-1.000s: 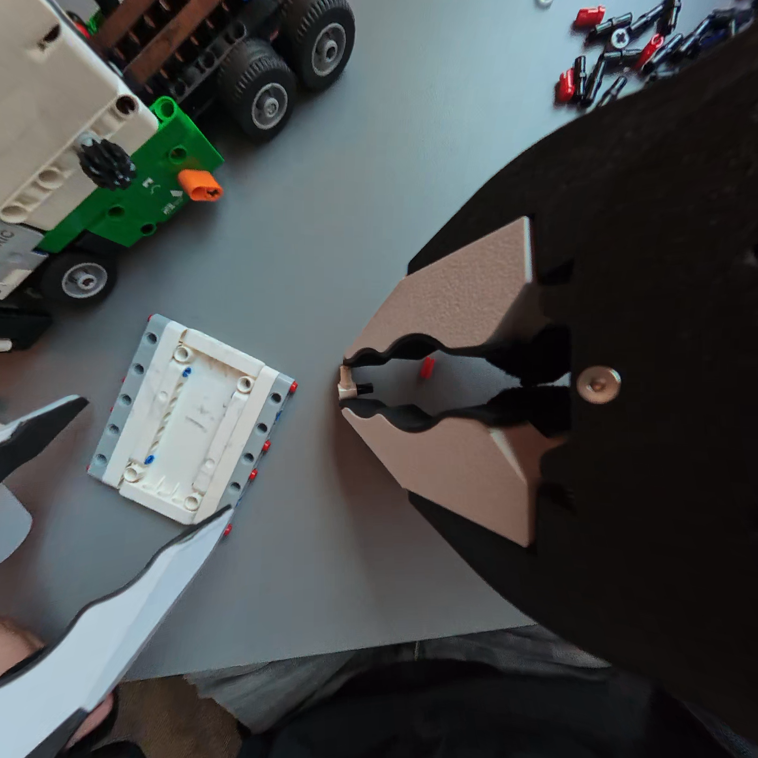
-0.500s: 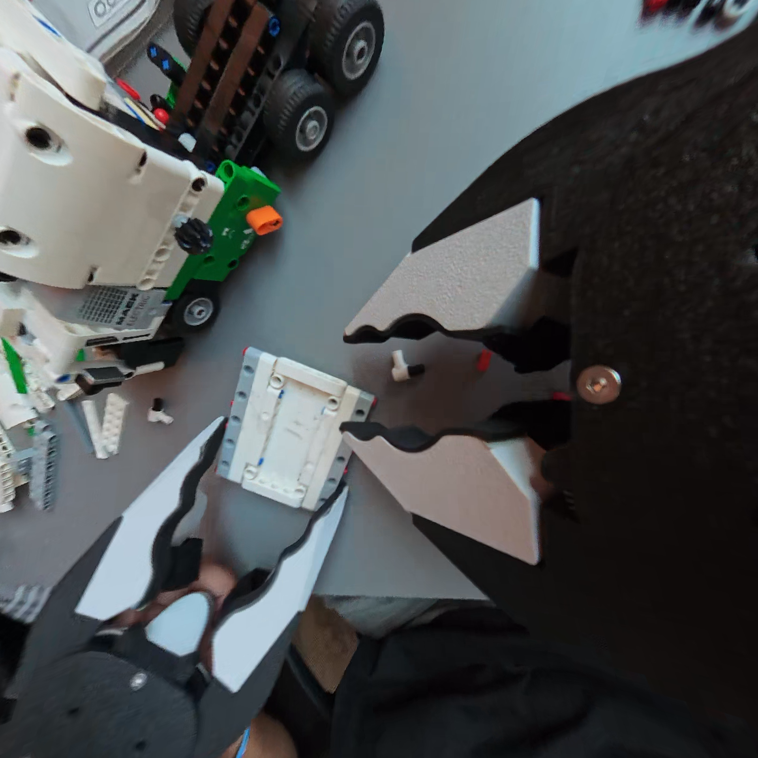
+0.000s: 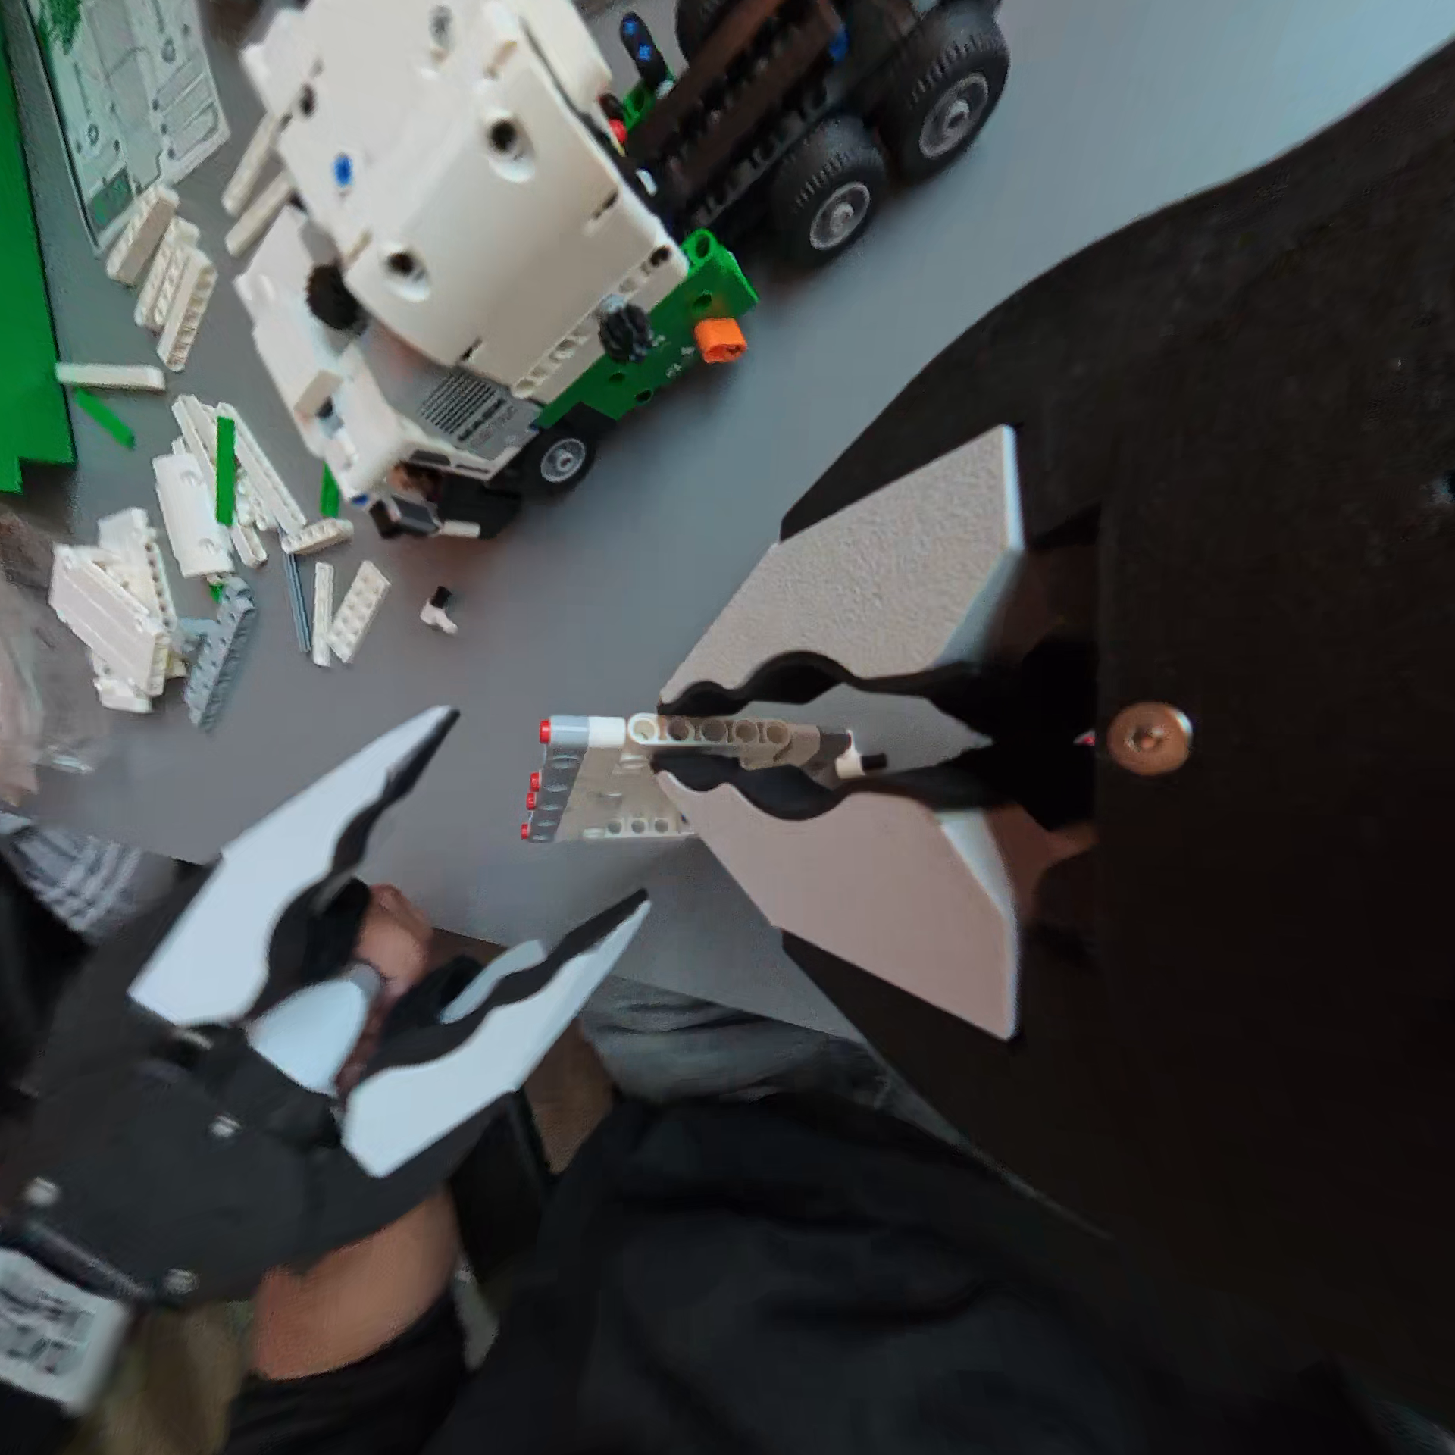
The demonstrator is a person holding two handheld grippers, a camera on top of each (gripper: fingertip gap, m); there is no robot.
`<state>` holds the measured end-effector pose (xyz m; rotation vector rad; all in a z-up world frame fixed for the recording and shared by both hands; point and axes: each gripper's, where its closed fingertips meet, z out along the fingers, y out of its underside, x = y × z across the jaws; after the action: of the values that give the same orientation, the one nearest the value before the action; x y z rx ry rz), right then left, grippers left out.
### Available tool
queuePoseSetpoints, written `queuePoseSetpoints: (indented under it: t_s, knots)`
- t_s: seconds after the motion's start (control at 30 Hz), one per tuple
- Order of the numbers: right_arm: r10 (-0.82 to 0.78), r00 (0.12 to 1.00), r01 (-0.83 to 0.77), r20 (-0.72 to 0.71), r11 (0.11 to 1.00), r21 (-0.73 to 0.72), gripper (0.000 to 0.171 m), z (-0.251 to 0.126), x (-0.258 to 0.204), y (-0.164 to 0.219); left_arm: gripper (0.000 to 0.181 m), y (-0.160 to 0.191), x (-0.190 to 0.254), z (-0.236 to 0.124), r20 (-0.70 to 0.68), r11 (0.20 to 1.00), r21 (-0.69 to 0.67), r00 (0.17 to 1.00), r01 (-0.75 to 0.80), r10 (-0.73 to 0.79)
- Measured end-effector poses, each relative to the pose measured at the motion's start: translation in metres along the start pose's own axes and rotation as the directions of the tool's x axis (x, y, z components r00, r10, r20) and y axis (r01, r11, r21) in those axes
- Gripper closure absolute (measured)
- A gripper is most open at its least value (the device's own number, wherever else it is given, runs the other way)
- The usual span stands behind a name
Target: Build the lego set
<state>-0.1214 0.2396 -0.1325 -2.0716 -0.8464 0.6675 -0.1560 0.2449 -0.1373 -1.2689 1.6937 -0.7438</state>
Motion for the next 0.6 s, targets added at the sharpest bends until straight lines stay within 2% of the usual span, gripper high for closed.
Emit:
queuePoseSetpoints:
  t_s: [0.03, 0.17, 0.23, 0.27, 0.3, 0.37, 0.4, 0.47, 0.53, 0.6]
  knots:
    - [-0.06, 0.998, 0.06, 0.008, 0.997, -0.056, 0.164, -0.004, -0.005, -0.002, 0.112, -0.005, -0.001, -0.002, -0.07, 0.998, 0.009, 0.996, 0.055, -0.055]
    - [-0.231, 0.973, 0.228, 0.017, 0.94, -0.254, 0.164, -0.008, -0.014, -0.017, 0.129, -0.029, 0.005, -0.003, -0.353, 0.983, 0.046, 0.923, 0.18, -0.152]
    - [-0.29, 0.956, 0.287, 0.031, 0.917, -0.276, 0.164, -0.004, -0.02, -0.034, 0.142, -0.033, 0.013, 0.001, -0.458, 0.979, 0.024, 0.873, 0.201, -0.168]
    - [-0.306, 0.951, 0.306, 0.038, 0.917, -0.255, 0.164, -0.001, -0.025, -0.045, 0.156, -0.033, 0.014, 0.005, -0.467, 0.979, 0.016, 0.867, 0.202, -0.171]
    - [-0.312, 0.95, 0.311, 0.034, 0.924, -0.221, 0.164, 0.001, -0.029, -0.055, 0.174, -0.032, 0.015, 0.008, -0.467, 0.98, 0.017, 0.869, 0.196, -0.166]
    - [-0.318, 0.947, 0.307, -0.046, 0.939, -0.156, 0.158, 0.002, -0.024, -0.07, 0.175, -0.038, 0.008, 0.006, -0.436, 0.972, 0.084, 0.885, 0.222, -0.164]
    - [-0.312, 0.945, 0.303, -0.097, 0.949, -0.091, 0.143, -0.002, -0.021, -0.076, 0.175, -0.04, 0.005, 0.001, -0.441, 0.96, 0.119, 0.88, 0.252, -0.176]
    - [-0.235, 0.961, 0.251, -0.148, 0.963, 0.101, 0.142, -0.014, -0.023, -0.082, 0.175, -0.05, -0.002, -0.016, -0.48, 0.902, 0.225, 0.847, 0.368, -0.227]
    - [-0.109, 0.991, 0.128, -0.084, 0.953, 0.275, 0.141, -0.019, -0.032, -0.075, 0.176, -0.059, -0.012, -0.033, -0.533, 0.806, 0.319, 0.798, 0.498, -0.282]
    - [-0.046, 0.999, 0.046, -0.006, 0.94, 0.339, 0.14, -0.007, -0.043, -0.065, 0.176, -0.065, -0.014, -0.043, -0.575, 0.74, 0.369, 0.763, 0.563, -0.294]
